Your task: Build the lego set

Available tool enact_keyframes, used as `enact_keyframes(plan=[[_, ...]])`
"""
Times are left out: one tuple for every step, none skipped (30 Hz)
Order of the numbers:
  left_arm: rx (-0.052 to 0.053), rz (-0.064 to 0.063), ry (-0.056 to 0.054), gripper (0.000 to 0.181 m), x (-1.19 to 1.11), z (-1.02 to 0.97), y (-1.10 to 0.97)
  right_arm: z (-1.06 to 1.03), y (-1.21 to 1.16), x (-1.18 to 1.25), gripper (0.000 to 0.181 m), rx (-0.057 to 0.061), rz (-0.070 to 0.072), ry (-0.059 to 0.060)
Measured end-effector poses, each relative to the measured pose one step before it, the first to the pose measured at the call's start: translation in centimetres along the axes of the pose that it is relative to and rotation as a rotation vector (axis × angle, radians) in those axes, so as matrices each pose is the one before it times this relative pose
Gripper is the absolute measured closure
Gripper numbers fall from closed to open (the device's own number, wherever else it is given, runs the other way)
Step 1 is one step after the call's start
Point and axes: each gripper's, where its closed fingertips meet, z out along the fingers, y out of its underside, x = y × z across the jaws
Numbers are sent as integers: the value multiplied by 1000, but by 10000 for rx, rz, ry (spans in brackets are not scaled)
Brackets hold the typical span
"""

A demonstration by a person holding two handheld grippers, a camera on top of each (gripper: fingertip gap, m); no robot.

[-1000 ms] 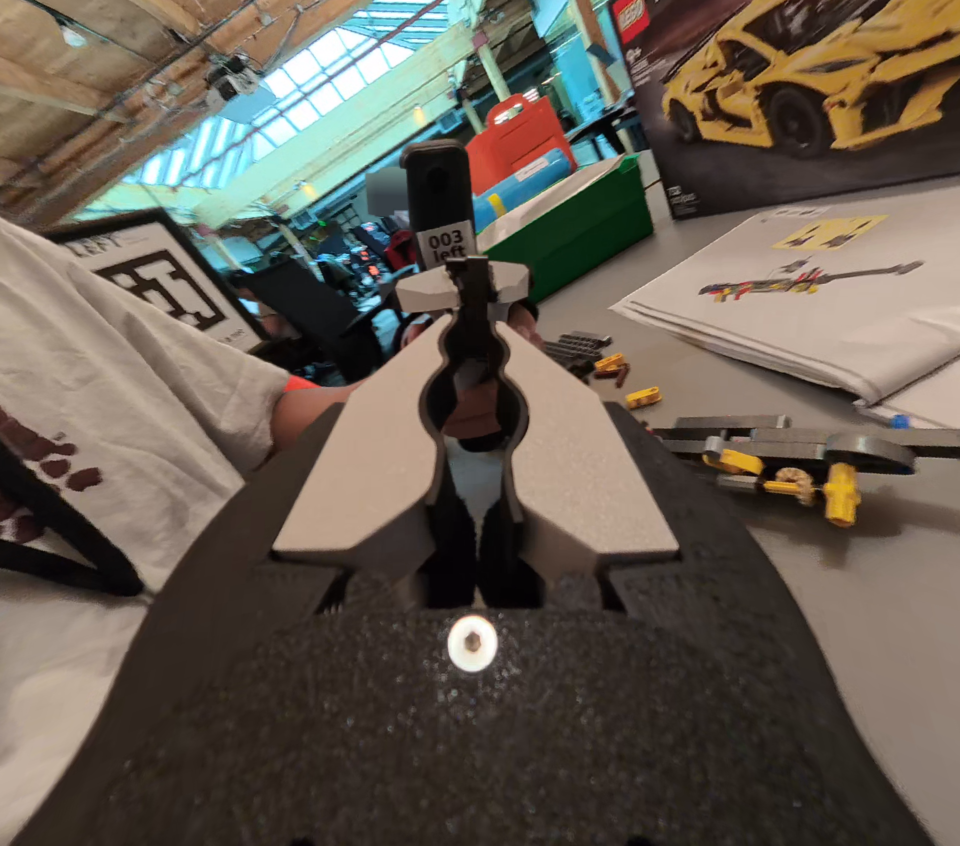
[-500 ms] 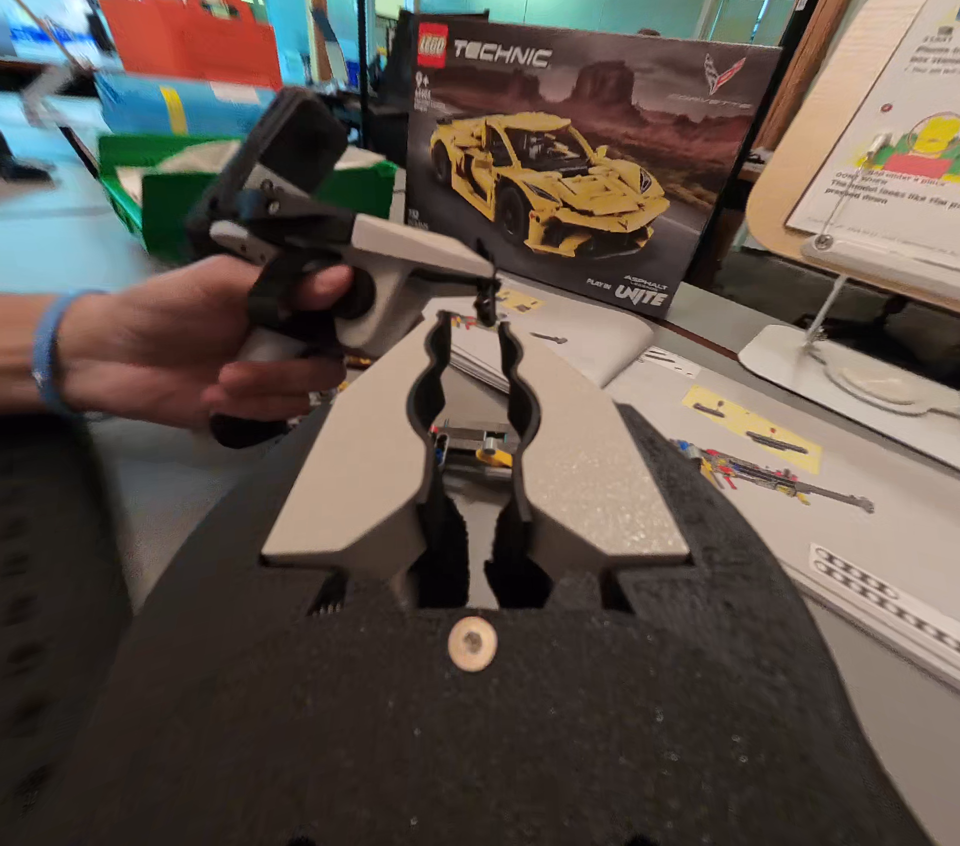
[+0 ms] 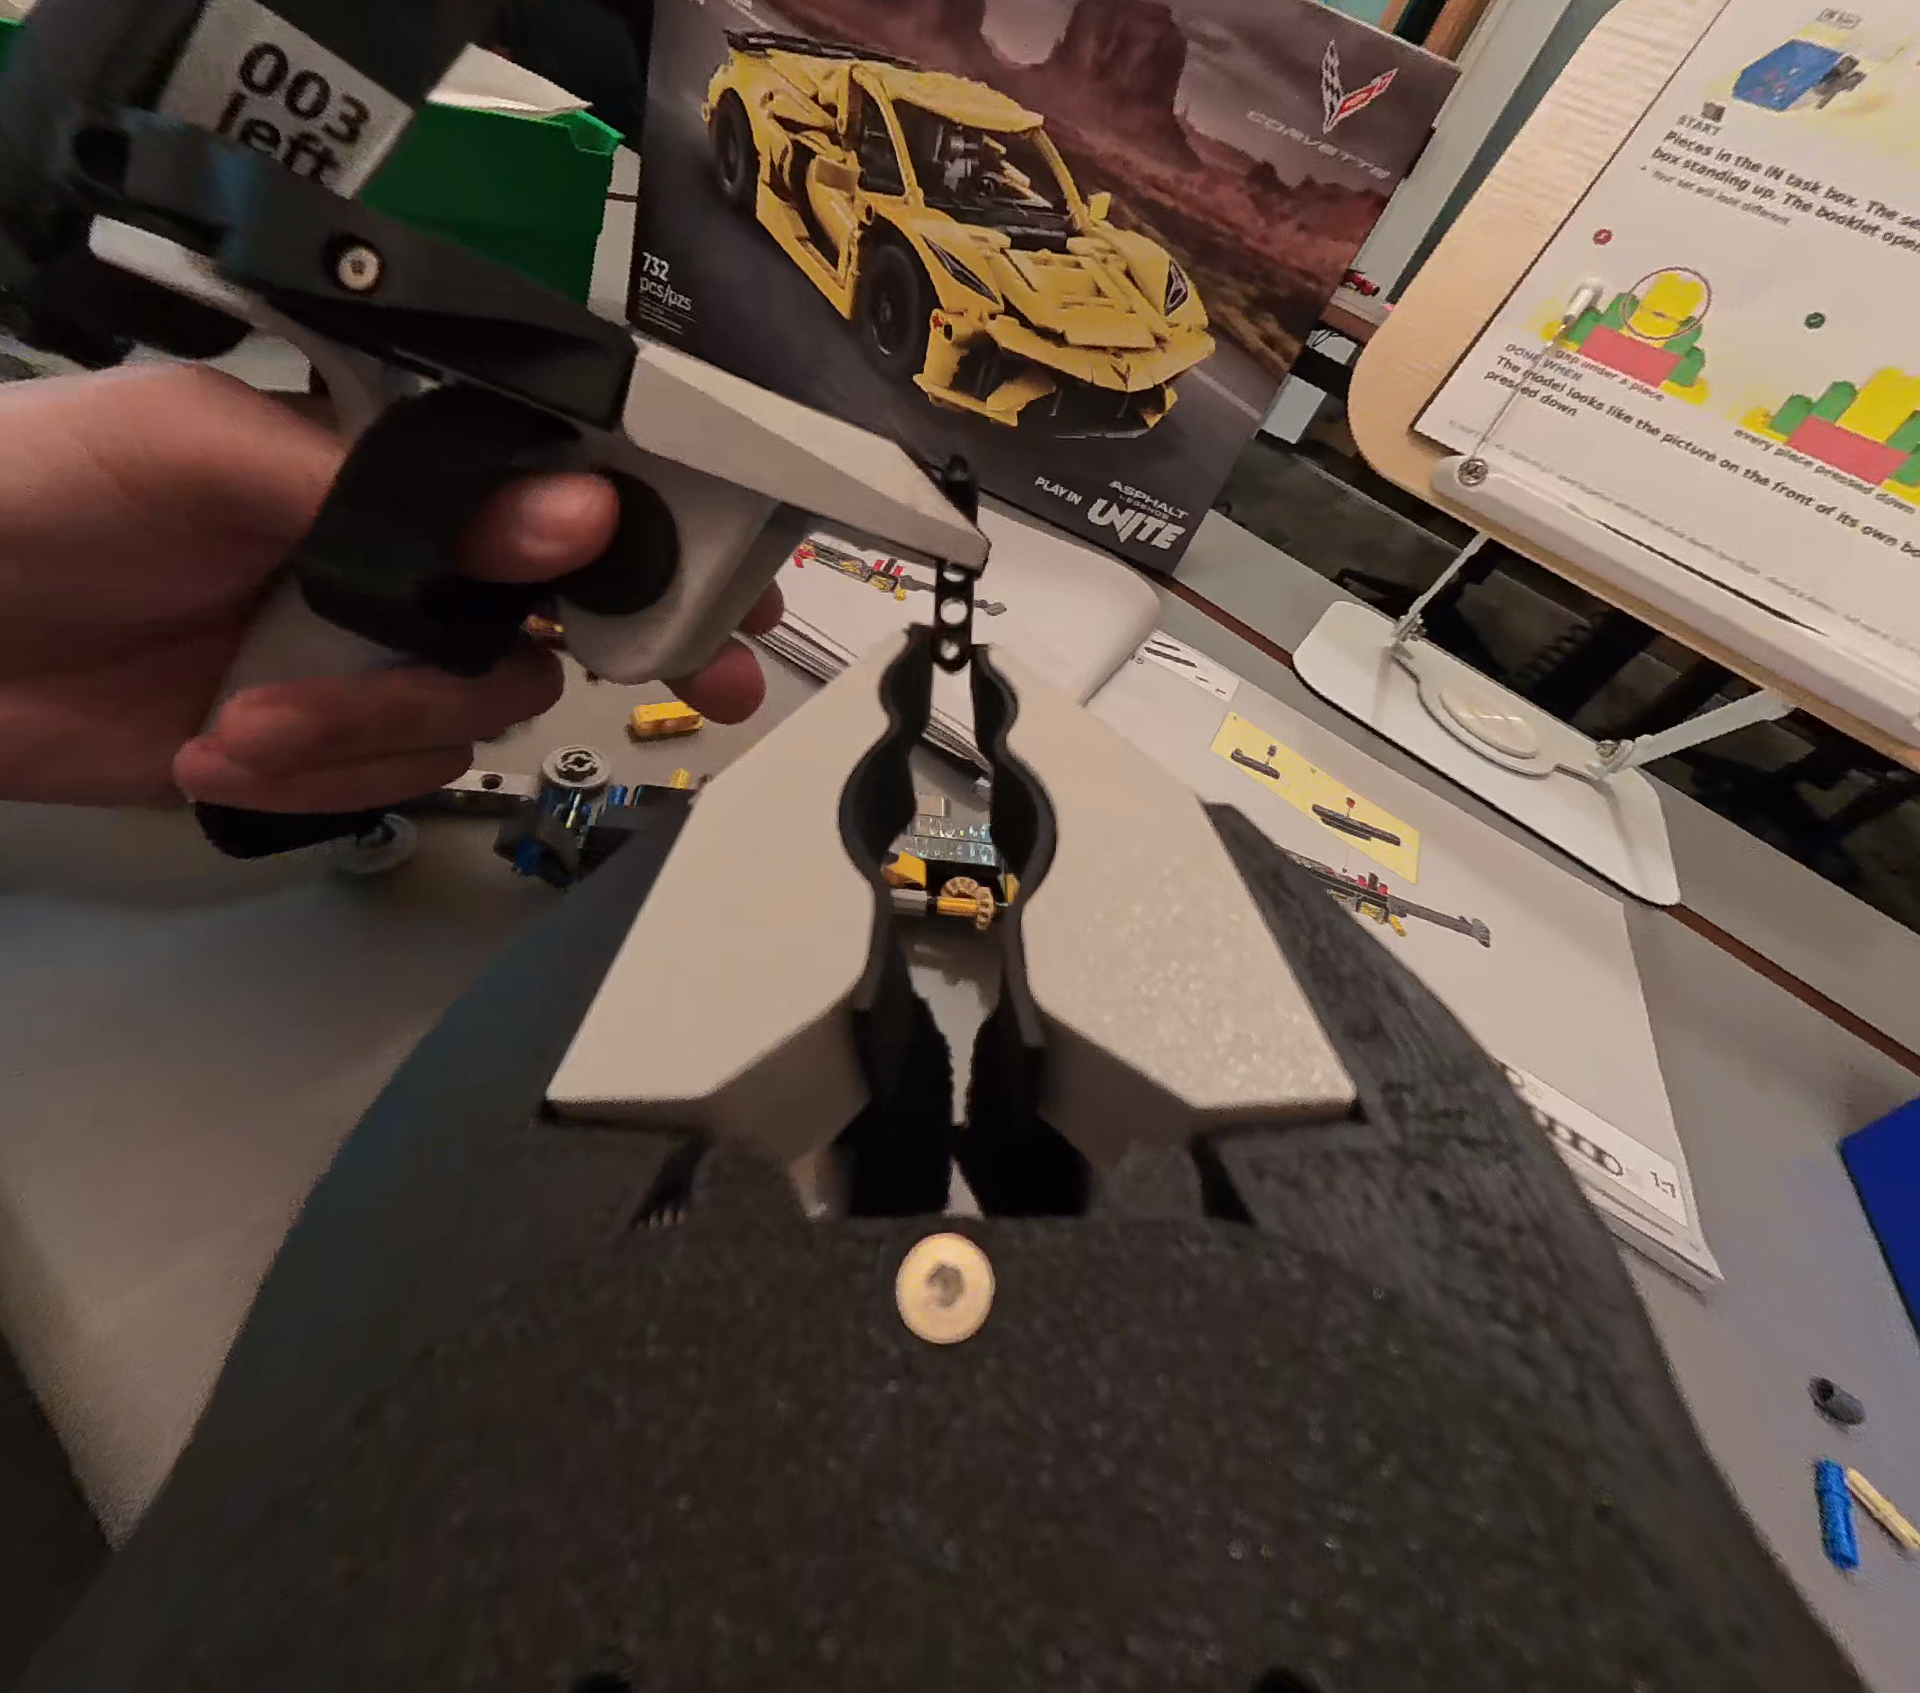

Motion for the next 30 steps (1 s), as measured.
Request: enact_keyframes(plan=[[-49,264,-88,174,77,20,32,-26,10,-8,175,19,-22,-38],[-82,312,-133,175,8,14,60,11,86,-13,175,-23,18,-29],[-86,322,-136,175,3,13,78,35,100,-13,175,-41,21,-17],[-55,241,-56,175,84,19,38,12,16,-19,175,-10,-7,-6],[-8,116,-34,175,38,-18,-23,-26,-58,-9,175,32,-18,4],[1,77,-28,175,16,-24,-31,-9,-46,-10,175,30,11,-8],[-35,112,-27,175,19,-2,42,25,32,-42,175,-18,37,-34],[-75,150,-40,175,-9,18,82,19,96,-32,175,-35,22,-33],[-97,165,-50,175,-9,23,108,9,109,-23,175,-47,9,-26],[-82,153,-46,175,-20,20,75,15,99,-23,175,-30,10,-31],[-68,116,-51,175,-26,8,54,10,51,-31,176,-6,25,-36],[-63,87,-60,175,-55,9,53,25,56,-17,176,-28,51,-37],[-38,69,-60,175,-44,8,49,53,75,-25,176,-46,63,-39],[-10,32,-46,175,-68,5,42,46,59,-22,175,-28,45,-40],[10,-35,-9,175,-36,-7,14,25,12,-12,175,-7,26,-36],[21,-94,31,175,-8,5,-5,1,0,3,175,1,49,-26],[14,-128,50,175,-16,-1,4,-9,1,-17,175,2,59,-36],[3,-137,50,175,-23,18,21,6,26,-10,175,2,38,-35],[-4,-124,43,175,-34,17,31,9,35,18,175,-16,19,-18],[0,-101,42,175,-11,34,18,-5,34,18,175,-17,11,-9],[-15,-67,19,174,-34,26,40,5,32,-20,176,-14,15,-17],[-26,-24,-12,174,-39,11,40,25,56,-28,176,-29,19,-17],[-8,13,-24,174,-29,3,27,24,34,-22,176,-23,-4,-12],[-4,30,-36,175,-27,-5,14,29,14,-23,175,-3,-14,-10],[-22,76,-63,175,-23,-13,24,28,40,-21,175,-11,13,-7],[-26,147,-82,175,-13,-13,41,20,47,-40,175,-18,74,-35],[-27,194,-136,175,-72,-20,35,-3,35,-80,175,-6,143,-85],[-61,255,-286,174,-292,-26,41,-106,-152,-134,175,91,156,-161],[-60,322,-305,174,-329,-58,11,-217,-446,41,174,254,207,-57],[-38,310,-131,175,-54,-49,-39,-271,-622,39,172,366,229,-80]])
